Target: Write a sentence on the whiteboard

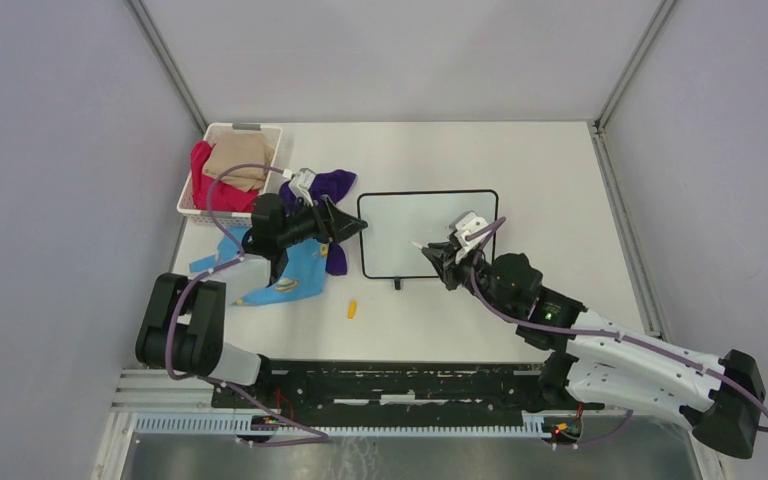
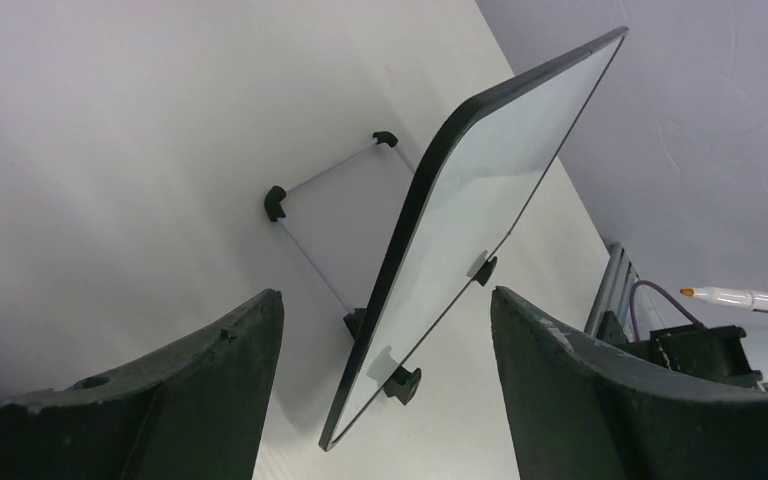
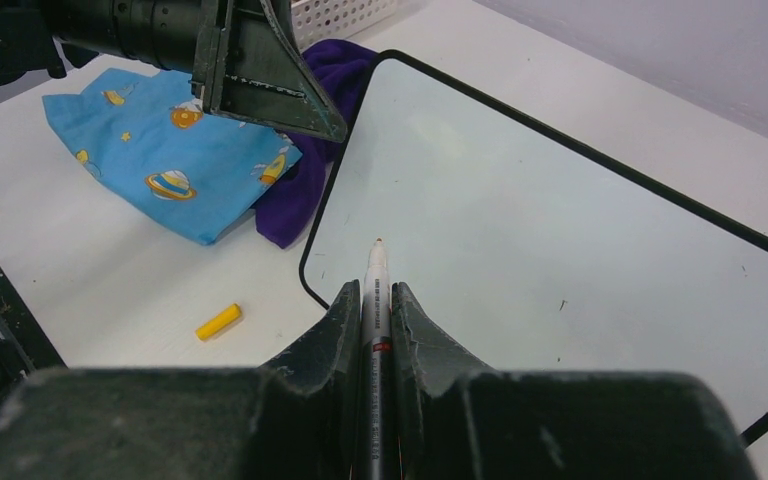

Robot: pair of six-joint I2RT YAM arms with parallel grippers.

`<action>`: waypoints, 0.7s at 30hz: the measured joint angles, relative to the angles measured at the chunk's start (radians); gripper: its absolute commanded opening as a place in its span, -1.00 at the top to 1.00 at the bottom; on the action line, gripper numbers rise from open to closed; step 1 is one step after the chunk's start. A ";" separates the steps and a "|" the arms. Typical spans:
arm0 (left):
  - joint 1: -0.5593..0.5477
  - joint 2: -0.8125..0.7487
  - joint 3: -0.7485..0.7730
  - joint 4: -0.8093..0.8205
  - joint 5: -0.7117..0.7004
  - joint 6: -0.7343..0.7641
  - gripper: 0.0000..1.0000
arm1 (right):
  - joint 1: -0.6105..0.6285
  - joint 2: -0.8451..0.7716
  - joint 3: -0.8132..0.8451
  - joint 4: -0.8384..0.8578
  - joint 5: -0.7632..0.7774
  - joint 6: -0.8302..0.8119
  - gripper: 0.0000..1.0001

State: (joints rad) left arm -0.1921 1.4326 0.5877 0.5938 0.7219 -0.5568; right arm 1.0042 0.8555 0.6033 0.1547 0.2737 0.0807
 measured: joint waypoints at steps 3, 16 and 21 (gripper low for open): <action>0.000 0.039 0.001 0.069 0.056 -0.003 -0.49 | 0.004 0.023 0.000 0.010 0.004 0.000 1.00; 0.000 0.192 0.009 0.252 0.198 -0.030 -0.28 | 0.106 0.142 0.052 0.091 0.184 -0.035 1.00; 0.000 0.198 0.009 0.256 0.205 -0.030 -0.19 | 0.106 0.227 0.084 0.133 0.234 -0.045 1.00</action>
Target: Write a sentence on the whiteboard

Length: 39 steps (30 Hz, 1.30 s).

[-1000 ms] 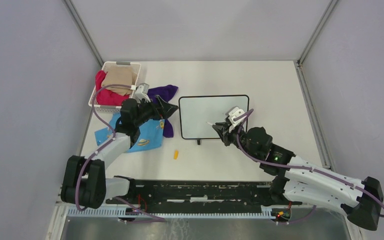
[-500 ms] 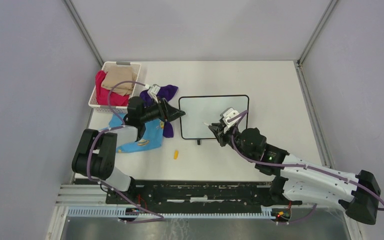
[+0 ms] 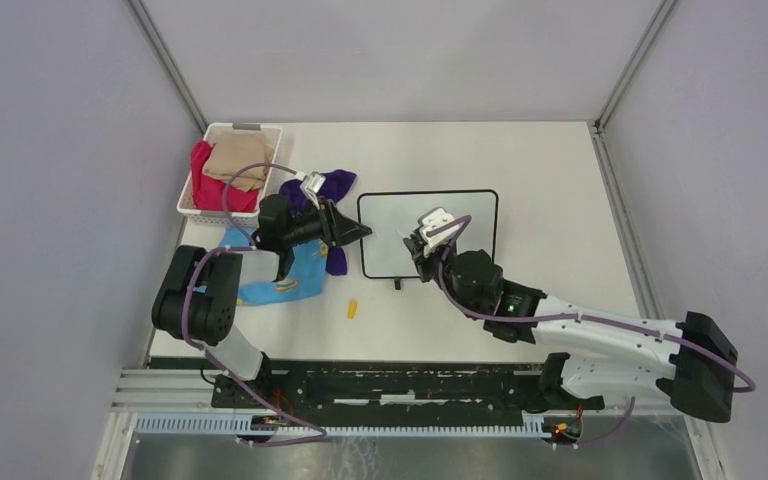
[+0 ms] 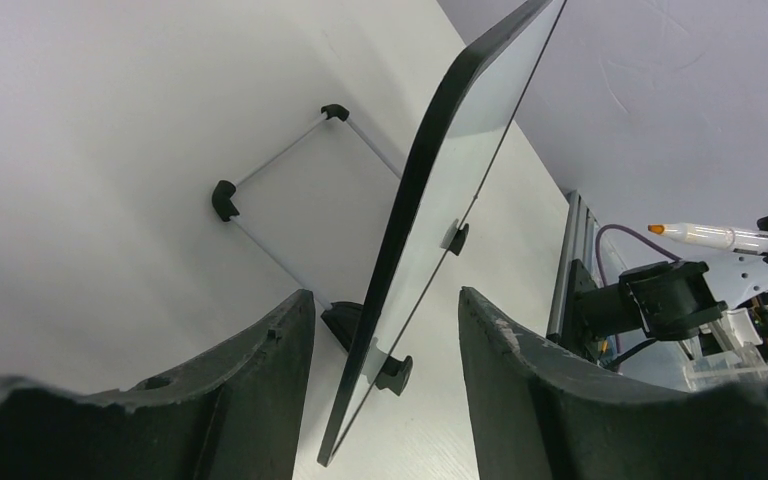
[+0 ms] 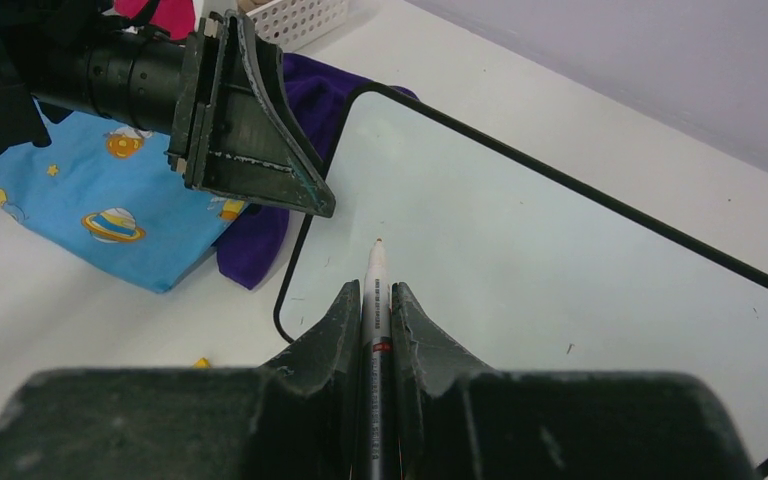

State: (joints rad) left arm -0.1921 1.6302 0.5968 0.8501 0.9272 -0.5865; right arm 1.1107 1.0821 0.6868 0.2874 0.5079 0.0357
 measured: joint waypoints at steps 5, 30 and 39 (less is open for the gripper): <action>0.000 0.009 0.000 0.005 0.000 0.000 -0.09 | 0.000 0.090 0.061 0.018 0.005 0.000 1.00; 0.000 0.013 0.000 0.005 0.000 0.001 0.35 | -0.076 0.258 0.154 0.082 -0.053 0.050 1.00; 0.000 0.024 0.000 0.005 0.000 0.001 0.45 | -0.105 0.311 0.177 0.093 -0.069 0.069 1.00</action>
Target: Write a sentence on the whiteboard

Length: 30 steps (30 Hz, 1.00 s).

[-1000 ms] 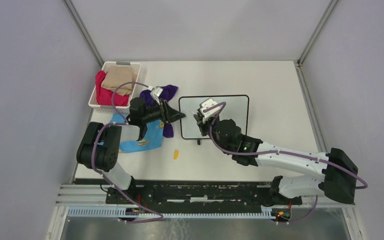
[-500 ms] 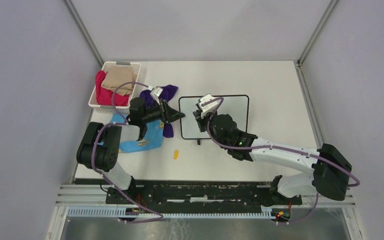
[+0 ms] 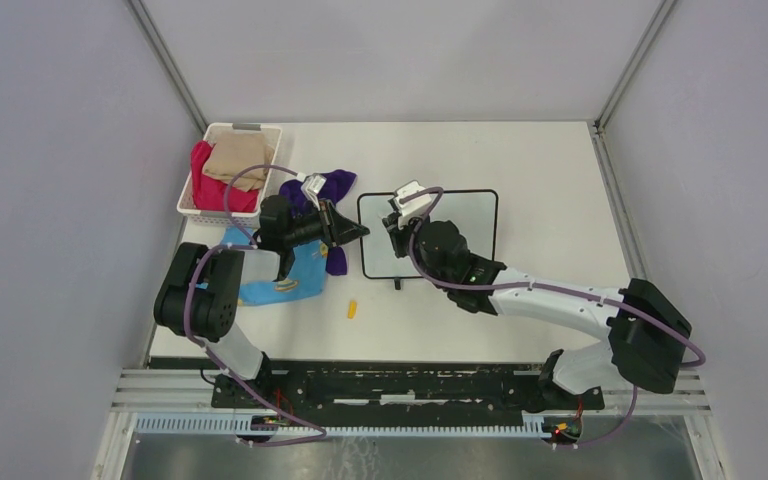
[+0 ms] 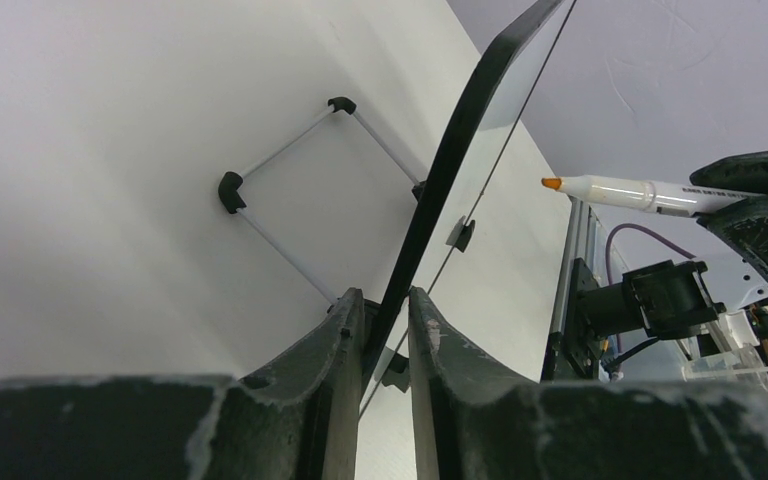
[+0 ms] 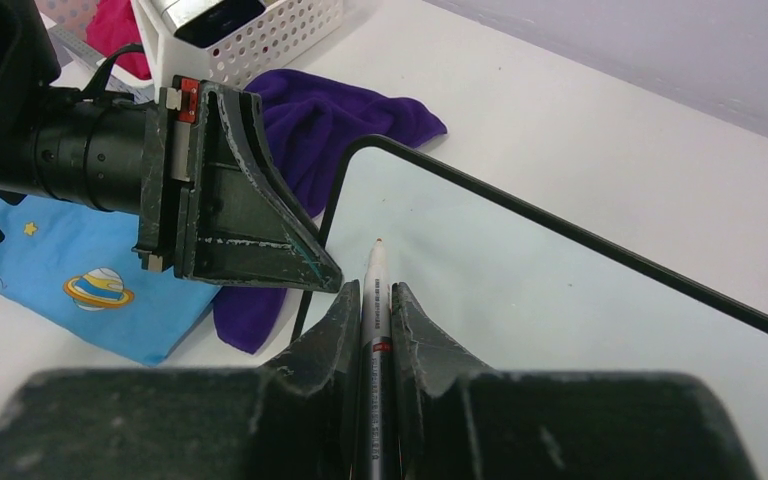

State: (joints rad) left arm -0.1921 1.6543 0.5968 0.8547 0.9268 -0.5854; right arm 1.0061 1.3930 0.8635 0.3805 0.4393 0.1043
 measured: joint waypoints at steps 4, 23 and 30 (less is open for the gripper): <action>0.000 0.000 0.000 0.000 0.000 0.000 0.49 | -0.011 0.014 0.016 0.007 -0.008 0.004 1.00; 0.000 0.000 0.001 0.010 0.013 0.000 0.66 | -0.060 0.064 0.034 0.014 -0.038 0.042 1.00; 0.000 0.000 0.001 0.015 0.014 0.000 0.73 | -0.064 0.064 0.033 0.015 -0.043 0.052 1.00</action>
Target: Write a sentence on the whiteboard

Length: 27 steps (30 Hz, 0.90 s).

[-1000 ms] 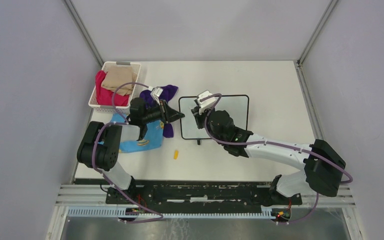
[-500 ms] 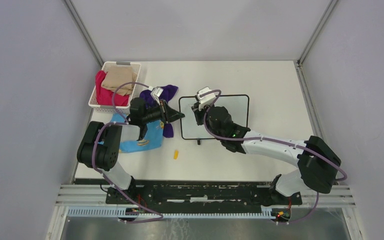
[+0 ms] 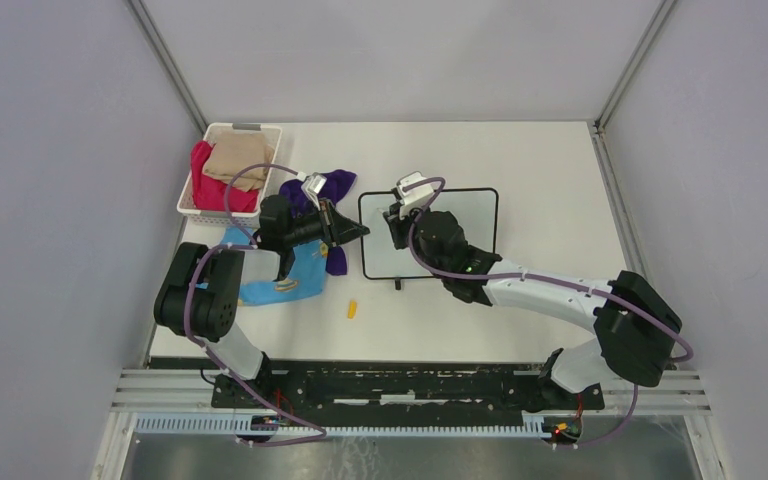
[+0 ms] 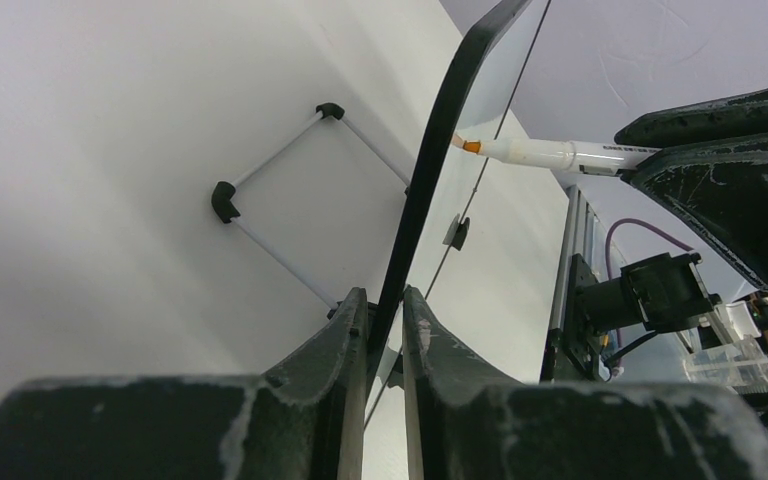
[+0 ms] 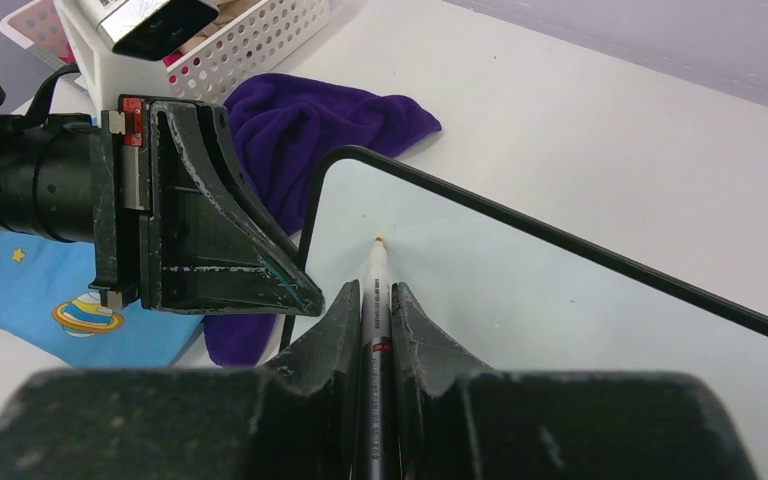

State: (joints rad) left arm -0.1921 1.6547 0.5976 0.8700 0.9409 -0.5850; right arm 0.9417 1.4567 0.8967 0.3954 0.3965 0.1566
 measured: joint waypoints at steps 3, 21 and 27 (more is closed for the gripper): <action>0.000 0.000 0.000 0.001 0.000 0.000 0.75 | -0.002 -0.001 -0.010 0.009 -0.001 0.004 1.00; 0.000 0.005 0.000 0.023 0.003 -0.001 0.11 | -0.005 -0.048 -0.084 0.013 -0.027 0.012 1.00; 0.000 0.007 0.000 0.031 0.003 -0.001 0.08 | -0.009 -0.098 -0.092 0.014 -0.067 0.012 1.00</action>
State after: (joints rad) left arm -0.1921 1.6619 0.5976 0.9005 0.9440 -0.5861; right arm 0.9329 1.3586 0.8043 0.4099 0.3294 0.1684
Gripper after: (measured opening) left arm 0.459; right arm 0.174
